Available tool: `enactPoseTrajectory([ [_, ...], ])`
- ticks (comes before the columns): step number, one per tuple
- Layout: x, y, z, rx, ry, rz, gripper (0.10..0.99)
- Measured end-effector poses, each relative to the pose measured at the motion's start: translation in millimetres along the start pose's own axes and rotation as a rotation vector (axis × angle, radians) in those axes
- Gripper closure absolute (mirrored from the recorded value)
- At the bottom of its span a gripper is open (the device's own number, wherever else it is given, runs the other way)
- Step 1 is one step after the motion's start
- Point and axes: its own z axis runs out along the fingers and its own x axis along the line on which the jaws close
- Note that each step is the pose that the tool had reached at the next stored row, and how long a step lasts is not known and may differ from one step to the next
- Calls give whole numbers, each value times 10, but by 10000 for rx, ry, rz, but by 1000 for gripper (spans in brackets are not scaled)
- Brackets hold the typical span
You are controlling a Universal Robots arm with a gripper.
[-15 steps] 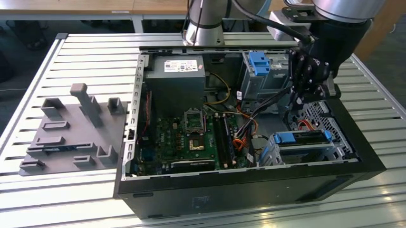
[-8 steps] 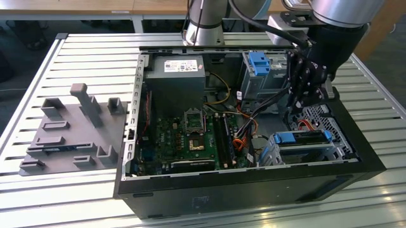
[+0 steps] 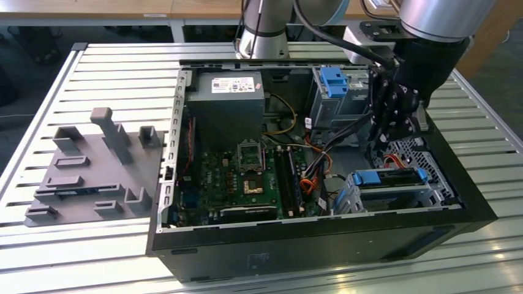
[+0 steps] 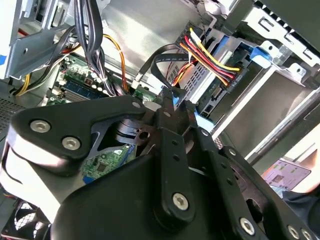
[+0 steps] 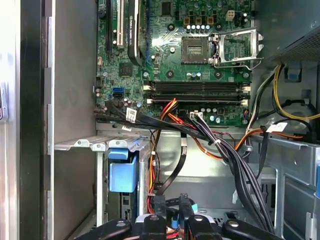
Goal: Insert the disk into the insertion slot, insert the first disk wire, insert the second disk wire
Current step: 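Insert the second disk wire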
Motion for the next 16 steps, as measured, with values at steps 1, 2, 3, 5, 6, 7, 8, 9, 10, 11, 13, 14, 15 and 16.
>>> enactPoseTrajectory([
  [1,-1,-4,3,0,14,1,835],
  [2,-2,-8,5,0,37,2,835],
  [3,-3,-13,6,0,65,3,918],
  [5,-3,-21,7,0,132,10,918],
  [6,-3,-26,7,1,154,17,937],
  [7,-3,-33,6,1,162,26,937],
  [8,-3,-41,6,0,163,37,937],
  [9,-2,-46,7,-2,144,45,937],
  [10,1,-48,8,-2,46,48,937],
  [11,6,-48,9,-5,-80,53,937],
  [13,19,-48,11,-6,-187,62,937],
  [14,27,-49,12,-7,-189,64,937],
  [15,37,-48,13,-7,-189,65,937],
  [16,51,-49,15,-7,-191,65,937],
])
